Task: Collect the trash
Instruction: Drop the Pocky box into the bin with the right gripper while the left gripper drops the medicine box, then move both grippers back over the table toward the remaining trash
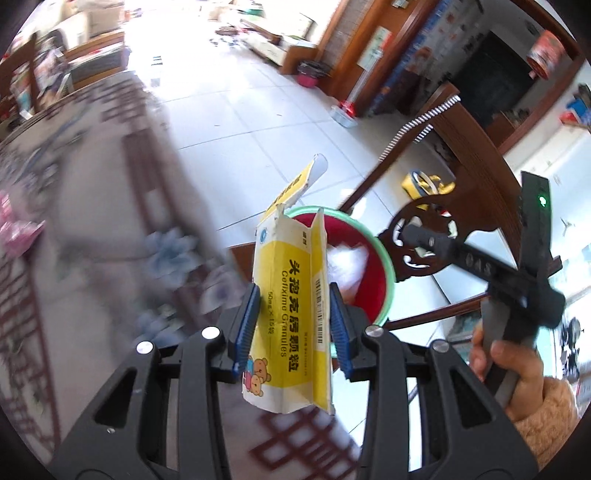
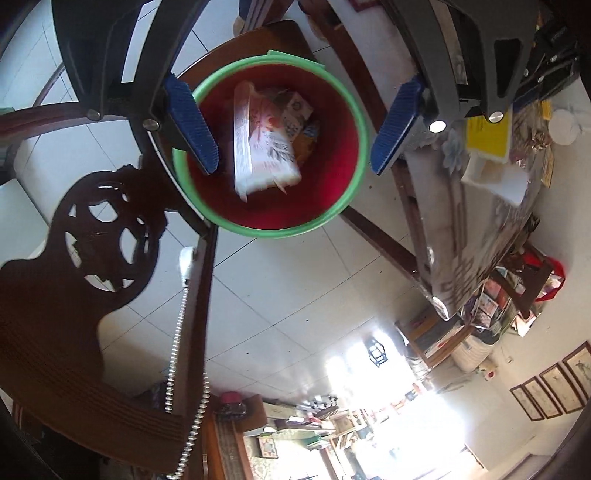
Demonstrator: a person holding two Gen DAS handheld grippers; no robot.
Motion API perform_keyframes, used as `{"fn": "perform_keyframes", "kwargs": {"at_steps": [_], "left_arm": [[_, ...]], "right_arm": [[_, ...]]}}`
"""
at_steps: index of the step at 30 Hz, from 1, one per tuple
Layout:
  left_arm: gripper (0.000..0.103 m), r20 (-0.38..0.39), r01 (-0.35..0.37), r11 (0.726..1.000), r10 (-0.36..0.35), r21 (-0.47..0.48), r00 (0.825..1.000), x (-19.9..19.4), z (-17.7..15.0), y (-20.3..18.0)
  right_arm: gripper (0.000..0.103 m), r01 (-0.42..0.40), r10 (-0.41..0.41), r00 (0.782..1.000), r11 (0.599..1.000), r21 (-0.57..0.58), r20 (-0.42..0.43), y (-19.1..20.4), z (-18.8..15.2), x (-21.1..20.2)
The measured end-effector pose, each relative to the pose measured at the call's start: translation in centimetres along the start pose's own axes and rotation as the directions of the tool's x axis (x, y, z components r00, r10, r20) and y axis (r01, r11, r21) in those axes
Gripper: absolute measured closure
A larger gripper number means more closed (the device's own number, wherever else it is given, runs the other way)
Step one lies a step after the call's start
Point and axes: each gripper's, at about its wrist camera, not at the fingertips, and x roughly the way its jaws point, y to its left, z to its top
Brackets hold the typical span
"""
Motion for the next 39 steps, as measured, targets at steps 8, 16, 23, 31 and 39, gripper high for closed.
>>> {"fn": "perform_keyframes", "kwargs": {"at_steps": [8, 16, 23, 31, 39], "left_arm": [[0.029, 0.008, 0.061, 0.993, -0.062, 0.101, 0.998, 3.3, 2.0, -4.7], [0.022, 0.091, 0.013, 0.999, -0.015, 0.029, 0.996, -1.7, -0.2, -0.9], [0.019, 0.164, -0.076, 0.982, 0.105, -0.174, 0.981, -8.3, -4.0, 7.5], [0.019, 0.137, -0.141, 0.891, 0.219, -0.432, 0.966, -13.8, -10.8, 18.3], [0.019, 0.130, -0.164, 0.808, 0.284, -0.566, 0.950, -18.5, -15.9, 26.5]], "right_arm": [[0.021, 0.028, -0.029, 0.999, 0.999, 0.031, 0.016, -2.2, -2.0, -2.8], [0.021, -0.005, 0.006, 0.999, 1.000, -0.019, 0.033, 1.1, -3.2, -5.0], [0.021, -0.075, 0.077, 0.997, 0.986, -0.151, 0.011, 8.3, -5.0, -5.4], [0.020, -0.151, 0.133, 0.988, 0.951, -0.270, -0.085, 17.4, -8.6, -3.2], [0.020, -0.215, 0.162, 0.972, 0.901, -0.375, -0.168, 26.9, -12.3, -1.1]]}}
